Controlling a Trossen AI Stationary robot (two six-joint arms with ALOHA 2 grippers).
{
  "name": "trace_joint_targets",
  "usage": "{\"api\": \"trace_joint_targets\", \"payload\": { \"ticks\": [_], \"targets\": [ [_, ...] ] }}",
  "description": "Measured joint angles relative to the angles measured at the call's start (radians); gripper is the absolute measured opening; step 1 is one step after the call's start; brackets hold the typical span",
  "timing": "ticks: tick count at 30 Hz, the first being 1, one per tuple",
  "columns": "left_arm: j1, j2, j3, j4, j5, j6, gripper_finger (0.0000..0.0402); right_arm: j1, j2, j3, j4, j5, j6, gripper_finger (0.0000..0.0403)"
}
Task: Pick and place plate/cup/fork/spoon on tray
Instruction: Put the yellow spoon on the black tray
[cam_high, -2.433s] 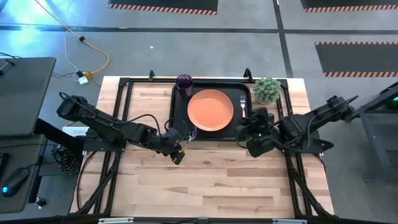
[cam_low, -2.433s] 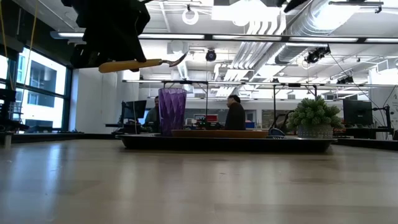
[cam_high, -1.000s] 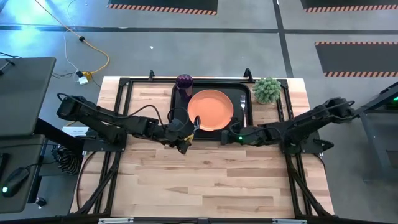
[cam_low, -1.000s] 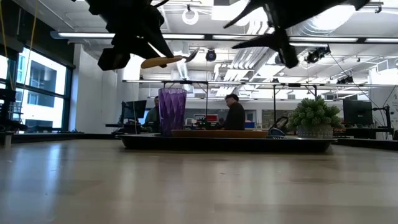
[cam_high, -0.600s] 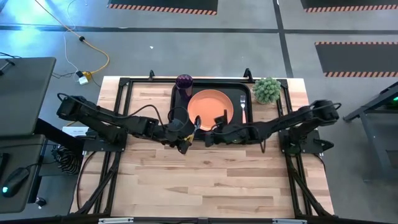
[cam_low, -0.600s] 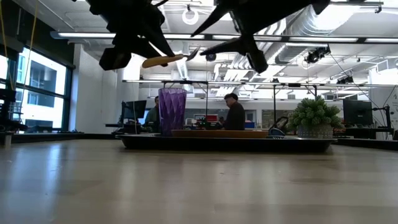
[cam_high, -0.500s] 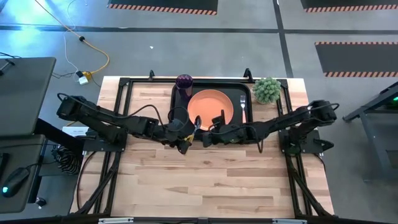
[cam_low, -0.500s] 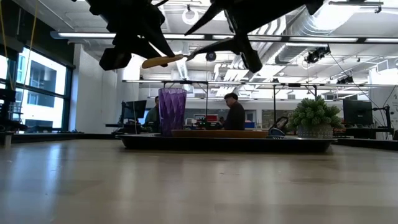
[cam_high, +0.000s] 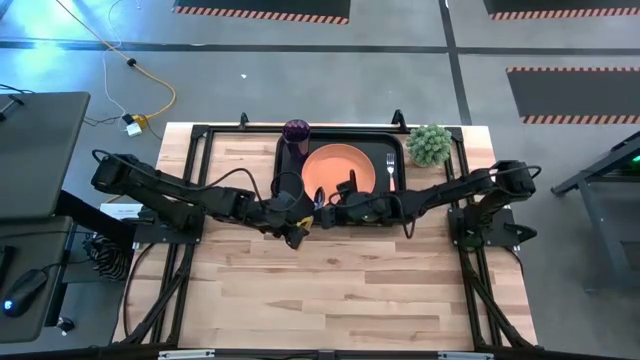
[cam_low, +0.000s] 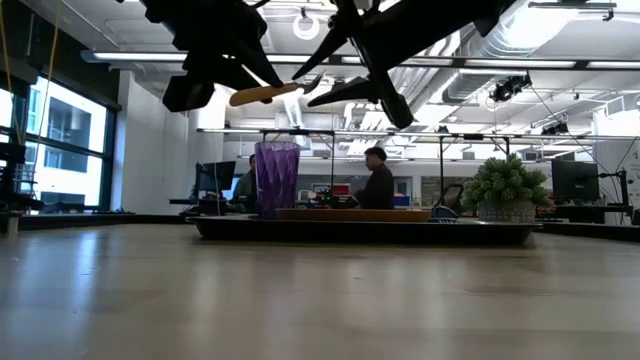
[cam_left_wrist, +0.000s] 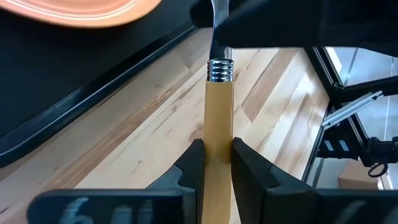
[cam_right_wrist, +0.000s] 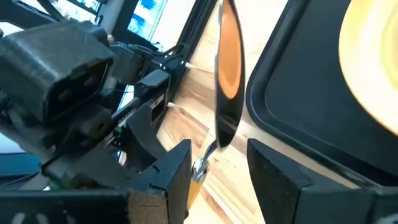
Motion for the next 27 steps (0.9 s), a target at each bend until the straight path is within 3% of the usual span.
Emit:
{"api": "trace_joint_targets", "payload": {
  "ticks": [18,27],
  "targets": [
    [0.027,0.0,0.0,0.058,0.021,0.045,0.0045,-0.03,0.0,-0.001,0.007,-0.023,0.032,0.0143],
    [0.026,0.0,0.0,0.064,0.026,0.048,0.0045,-0.035,0.0,-0.001,0.012,-0.042,0.031,0.0077]
  ]
}}
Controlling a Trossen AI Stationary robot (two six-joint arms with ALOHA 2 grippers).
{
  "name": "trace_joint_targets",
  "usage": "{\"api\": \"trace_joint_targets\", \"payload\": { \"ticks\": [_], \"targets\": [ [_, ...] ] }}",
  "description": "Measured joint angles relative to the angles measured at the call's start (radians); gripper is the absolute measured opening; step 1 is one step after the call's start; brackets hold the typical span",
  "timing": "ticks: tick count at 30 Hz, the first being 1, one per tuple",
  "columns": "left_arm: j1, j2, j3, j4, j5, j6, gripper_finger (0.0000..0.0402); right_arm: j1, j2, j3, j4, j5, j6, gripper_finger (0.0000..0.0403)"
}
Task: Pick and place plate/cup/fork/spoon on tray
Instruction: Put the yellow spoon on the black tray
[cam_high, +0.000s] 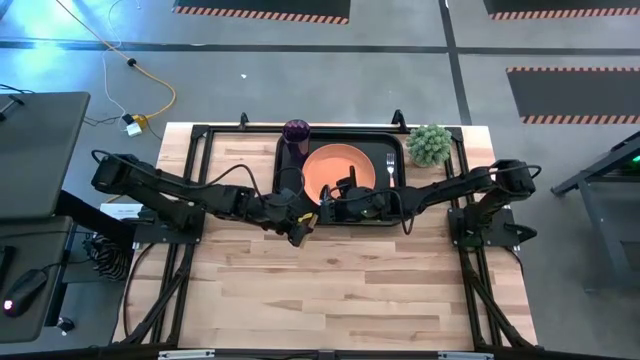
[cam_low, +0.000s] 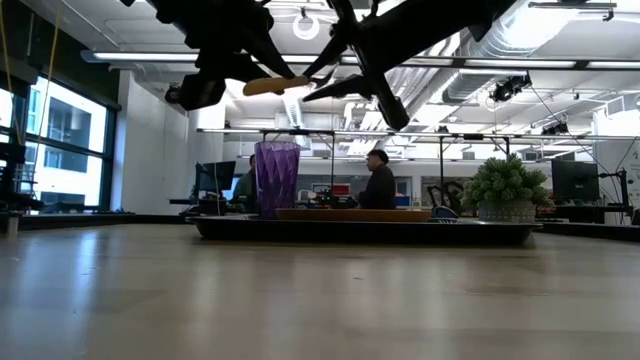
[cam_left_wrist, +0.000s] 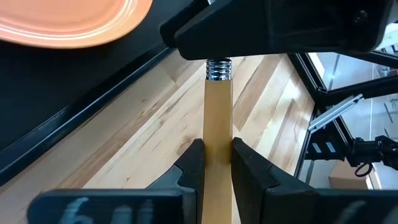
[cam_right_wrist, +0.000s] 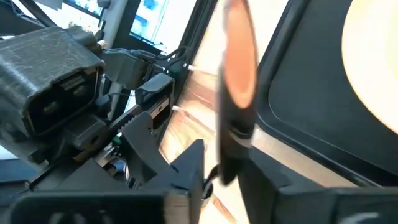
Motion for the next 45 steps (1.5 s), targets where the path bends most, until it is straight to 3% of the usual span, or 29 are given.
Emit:
{"api": "trace_joint_targets", "payload": {
  "ticks": [7,22,36,45],
  "targets": [
    [0.0,0.001,0.0,0.004,-0.002,0.004,0.0038,0.0,-0.002,-0.001,0.01,-0.006,-0.04,0.0006],
    [0.0,0.0,0.0,0.019,0.004,0.031,0.0036,-0.018,-0.023,-0.002,0.013,-0.063,-0.122,0.0001],
    [0.047,-0.077,0.001,0.031,-0.02,0.126,0.0037,-0.078,-0.269,-0.001,-0.264,-0.024,-0.353,0.0],
    [0.119,-0.1,0.0,0.029,-0.02,0.152,0.0037,-0.189,-0.46,-0.037,-0.438,-0.024,-0.496,0.0]
  ]
}}
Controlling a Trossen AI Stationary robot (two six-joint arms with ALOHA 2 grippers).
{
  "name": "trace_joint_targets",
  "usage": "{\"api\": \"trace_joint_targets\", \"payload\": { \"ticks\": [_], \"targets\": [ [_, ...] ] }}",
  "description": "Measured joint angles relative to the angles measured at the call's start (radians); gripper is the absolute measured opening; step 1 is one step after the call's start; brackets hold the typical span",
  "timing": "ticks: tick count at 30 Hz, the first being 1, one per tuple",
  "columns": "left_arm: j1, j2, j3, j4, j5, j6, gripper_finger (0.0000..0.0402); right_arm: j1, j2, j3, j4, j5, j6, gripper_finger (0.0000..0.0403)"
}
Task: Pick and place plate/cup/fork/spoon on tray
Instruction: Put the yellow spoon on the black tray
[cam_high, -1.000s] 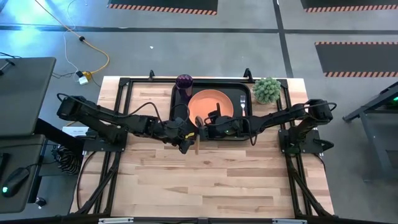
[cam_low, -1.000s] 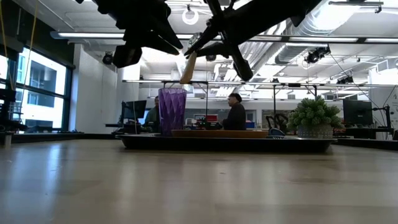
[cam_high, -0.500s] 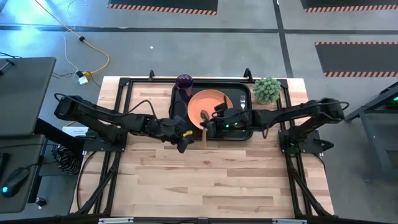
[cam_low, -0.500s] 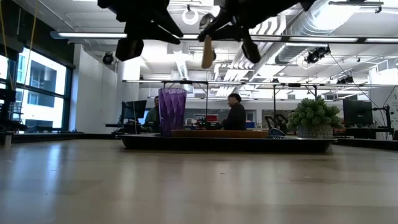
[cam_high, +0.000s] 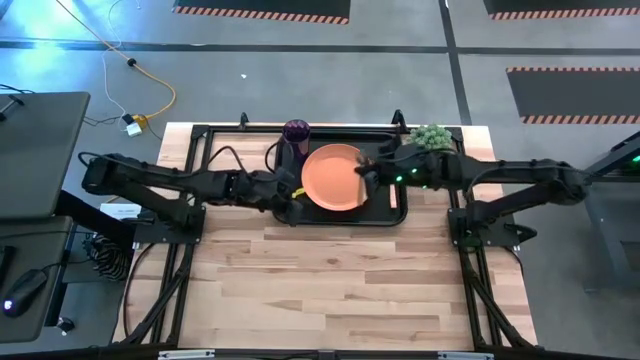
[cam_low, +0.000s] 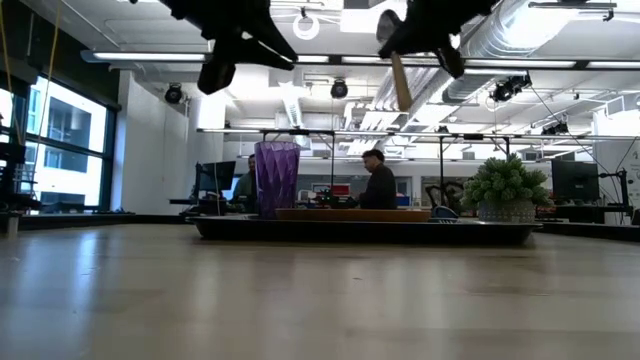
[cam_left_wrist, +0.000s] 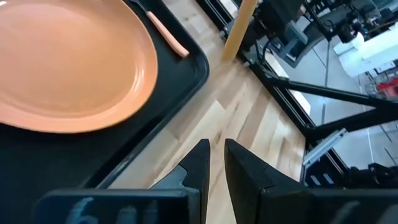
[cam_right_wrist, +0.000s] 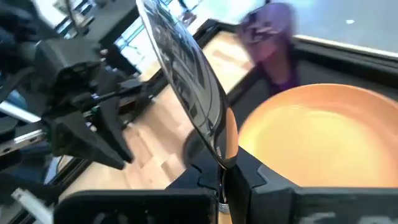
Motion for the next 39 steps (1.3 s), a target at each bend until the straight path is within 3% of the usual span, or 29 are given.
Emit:
{"api": "trace_joint_targets", "payload": {
  "ticks": [5,14,27,32,39],
  "targets": [
    [0.032,0.0,0.0,-0.001,0.0,0.001,0.0037,-0.114,-0.143,-0.148,-0.001,-0.042,0.02,0.0],
    [0.093,0.0,0.0,0.001,0.0,0.007,0.0037,-0.308,-0.314,-0.376,0.123,-0.288,0.06,0.0],
    [0.158,0.0,0.0,0.001,0.0,0.027,0.0037,-0.616,-0.315,-0.584,0.343,-0.749,0.117,0.0],
    [0.171,0.0,0.0,0.001,0.0,0.028,0.0037,-0.708,-0.309,-0.609,0.346,-0.824,0.158,0.0],
    [0.197,0.001,0.0,0.001,0.0,0.066,0.0037,-0.736,-0.222,-0.609,0.462,-0.914,0.23,0.0]
  ]
}}
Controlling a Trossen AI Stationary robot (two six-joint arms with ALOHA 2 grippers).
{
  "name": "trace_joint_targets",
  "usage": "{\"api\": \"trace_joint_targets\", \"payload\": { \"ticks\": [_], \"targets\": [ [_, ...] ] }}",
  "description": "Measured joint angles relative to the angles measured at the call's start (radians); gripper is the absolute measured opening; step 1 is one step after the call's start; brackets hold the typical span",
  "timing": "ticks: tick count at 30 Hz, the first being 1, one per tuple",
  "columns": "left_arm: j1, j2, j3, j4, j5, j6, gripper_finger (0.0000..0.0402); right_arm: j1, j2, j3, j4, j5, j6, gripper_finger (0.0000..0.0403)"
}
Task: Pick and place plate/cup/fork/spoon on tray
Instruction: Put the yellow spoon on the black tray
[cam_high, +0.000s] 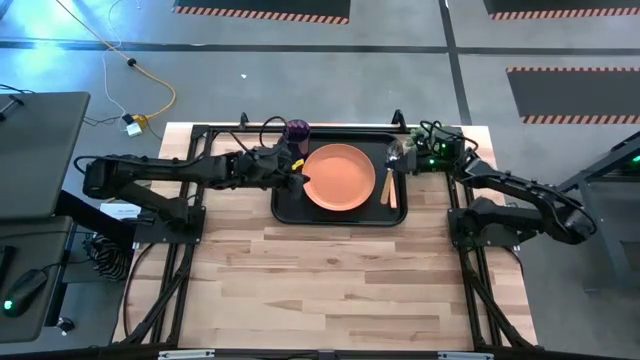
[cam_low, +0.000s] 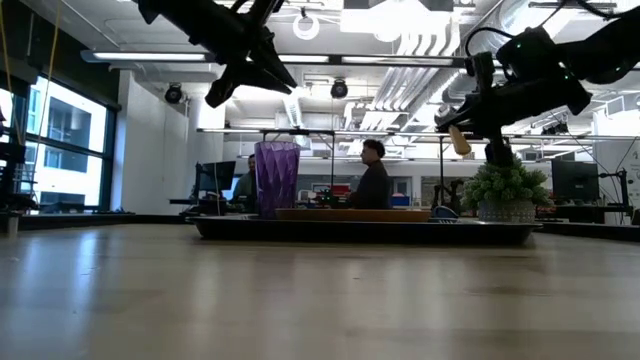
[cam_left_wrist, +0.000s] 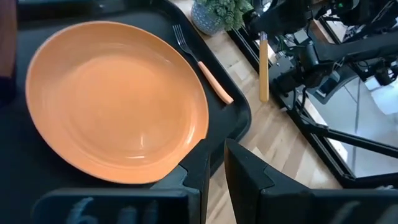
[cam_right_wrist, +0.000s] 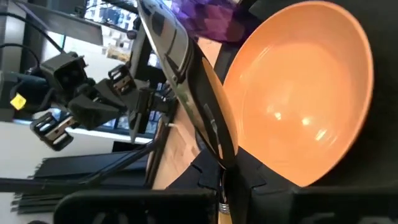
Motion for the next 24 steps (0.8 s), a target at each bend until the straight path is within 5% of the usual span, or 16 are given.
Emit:
{"api": "trace_joint_targets", "payload": {
  "ticks": [7,24],
  "targets": [
    [0.033,0.0,0.0,0.0,0.002,0.057,0.0037,0.018,0.099,0.0,0.004,0.023,0.044,0.0],
    [0.116,0.0,0.0,0.0,0.005,0.157,0.0037,0.158,0.102,0.001,-0.157,0.227,0.178,0.0]
  ]
}}
